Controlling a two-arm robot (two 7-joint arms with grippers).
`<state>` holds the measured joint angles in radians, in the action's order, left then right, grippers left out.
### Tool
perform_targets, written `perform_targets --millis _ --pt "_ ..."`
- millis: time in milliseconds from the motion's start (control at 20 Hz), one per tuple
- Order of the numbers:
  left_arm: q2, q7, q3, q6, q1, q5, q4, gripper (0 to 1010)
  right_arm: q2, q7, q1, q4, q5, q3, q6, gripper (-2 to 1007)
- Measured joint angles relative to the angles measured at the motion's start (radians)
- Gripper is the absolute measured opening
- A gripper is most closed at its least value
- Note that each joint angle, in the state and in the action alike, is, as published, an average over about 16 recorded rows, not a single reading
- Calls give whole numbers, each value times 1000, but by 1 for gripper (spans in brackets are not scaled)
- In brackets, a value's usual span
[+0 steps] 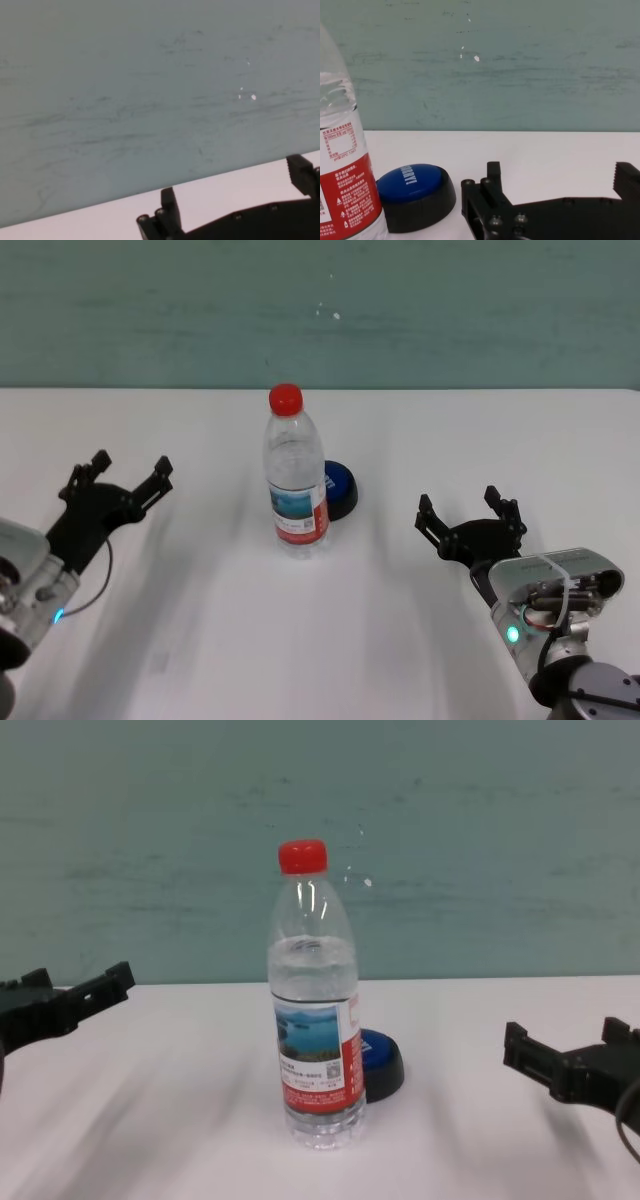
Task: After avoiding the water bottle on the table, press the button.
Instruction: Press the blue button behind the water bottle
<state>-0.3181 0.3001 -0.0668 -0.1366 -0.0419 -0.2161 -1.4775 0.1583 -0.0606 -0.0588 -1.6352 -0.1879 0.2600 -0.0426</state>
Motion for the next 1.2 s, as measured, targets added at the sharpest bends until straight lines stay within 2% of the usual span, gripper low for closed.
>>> perform_targets --millis 750,1200 --pt "-34 22 4 7 113 -49 -119 1010 0 0 0 0 0 0 0 1004" --pt "-51 33 -6 2 174 -67 -175 1010 0 0 0 0 0 0 0 1004"
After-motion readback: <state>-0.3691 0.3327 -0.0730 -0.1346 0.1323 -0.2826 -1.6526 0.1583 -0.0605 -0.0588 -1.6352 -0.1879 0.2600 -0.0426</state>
